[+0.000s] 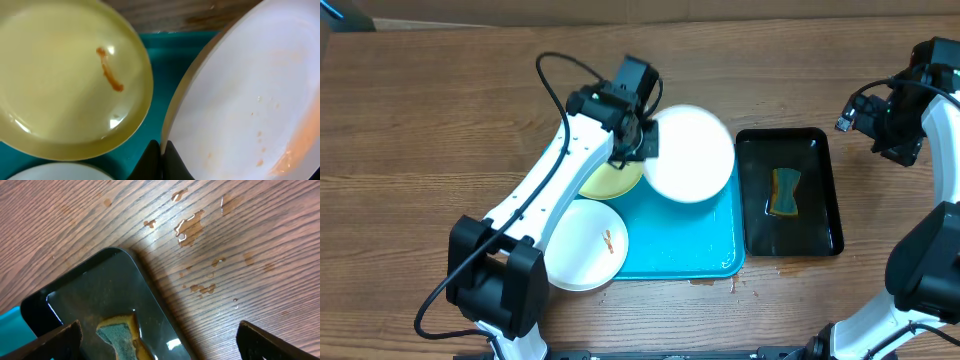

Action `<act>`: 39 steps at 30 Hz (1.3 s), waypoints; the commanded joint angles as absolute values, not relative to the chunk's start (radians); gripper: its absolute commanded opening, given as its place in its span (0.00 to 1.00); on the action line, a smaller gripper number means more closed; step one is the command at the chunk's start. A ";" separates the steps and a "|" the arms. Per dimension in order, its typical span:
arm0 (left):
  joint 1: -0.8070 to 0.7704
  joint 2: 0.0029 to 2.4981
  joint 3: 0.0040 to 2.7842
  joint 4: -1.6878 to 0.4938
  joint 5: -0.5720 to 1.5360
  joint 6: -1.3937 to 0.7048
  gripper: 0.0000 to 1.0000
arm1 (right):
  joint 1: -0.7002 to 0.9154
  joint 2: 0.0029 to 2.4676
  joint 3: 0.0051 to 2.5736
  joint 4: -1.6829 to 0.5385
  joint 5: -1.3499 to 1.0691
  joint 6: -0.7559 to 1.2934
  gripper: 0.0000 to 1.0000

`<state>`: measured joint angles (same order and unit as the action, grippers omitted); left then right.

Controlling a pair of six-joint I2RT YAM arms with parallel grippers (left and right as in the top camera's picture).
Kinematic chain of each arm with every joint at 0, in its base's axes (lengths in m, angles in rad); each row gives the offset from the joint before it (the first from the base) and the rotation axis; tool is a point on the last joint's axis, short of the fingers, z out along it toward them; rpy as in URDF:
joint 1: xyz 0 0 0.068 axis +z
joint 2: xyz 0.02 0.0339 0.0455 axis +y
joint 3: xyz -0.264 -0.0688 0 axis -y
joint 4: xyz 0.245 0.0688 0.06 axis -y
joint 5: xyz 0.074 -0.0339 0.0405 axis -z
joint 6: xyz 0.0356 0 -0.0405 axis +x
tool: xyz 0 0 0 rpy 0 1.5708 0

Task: Clean dirty plates on tray and stack at the side
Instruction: 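Lift the white plate with the left gripper and carry it left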

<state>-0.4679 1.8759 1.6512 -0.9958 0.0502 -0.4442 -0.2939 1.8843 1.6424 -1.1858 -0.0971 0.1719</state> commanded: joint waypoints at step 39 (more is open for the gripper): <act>-1.256 1.883 1.728 -0.585 -1.214 -0.065 0.04 | -0.295 1.874 1.649 -1.180 -0.097 0.175 1.00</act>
<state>-1.2533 1.8763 1.7016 -0.5987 -1.1271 -0.0982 -0.2939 1.8843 1.6424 -1.1858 -0.0975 0.1719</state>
